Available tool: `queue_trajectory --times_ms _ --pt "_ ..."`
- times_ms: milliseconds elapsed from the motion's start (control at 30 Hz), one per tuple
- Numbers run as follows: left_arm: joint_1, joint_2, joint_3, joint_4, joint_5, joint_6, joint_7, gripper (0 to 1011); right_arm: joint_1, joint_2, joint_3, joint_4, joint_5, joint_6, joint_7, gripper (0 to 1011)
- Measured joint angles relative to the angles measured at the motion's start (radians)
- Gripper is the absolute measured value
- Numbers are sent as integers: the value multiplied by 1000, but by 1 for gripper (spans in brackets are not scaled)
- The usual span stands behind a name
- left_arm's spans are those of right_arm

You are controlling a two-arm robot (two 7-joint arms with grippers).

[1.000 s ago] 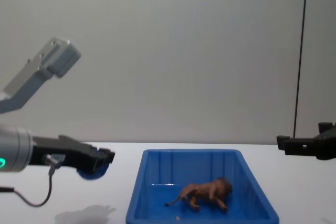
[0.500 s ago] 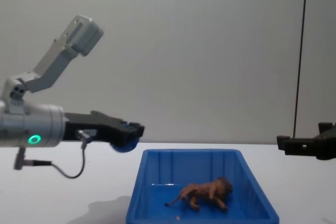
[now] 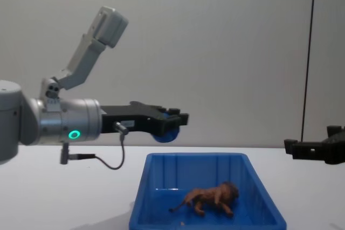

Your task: Pick up the two dolls from the table and place them into the box.

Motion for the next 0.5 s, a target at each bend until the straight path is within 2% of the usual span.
queue_trajectory --times_ms 67,100,200,233,300,500 --pt "-12 -9 4 28 -5 -18 -12 247 0 0 0 0 0 0 0 1001" --pt "-26 -19 9 52 -11 -36 -24 301 0 0 0 0 0 0 0 1001" --pt "-39 -29 14 76 -17 -56 -36 366 0 0 0 0 0 0 0 1001" --pt "-48 -36 18 92 -21 -68 -43 431 0 0 0 0 0 0 0 1001" --pt "-56 -44 22 106 -27 -82 -51 471 0 0 0 0 0 0 0 1001" --pt "-59 -50 30 108 -35 -97 -56 669 0 0 0 0 0 0 0 1001"
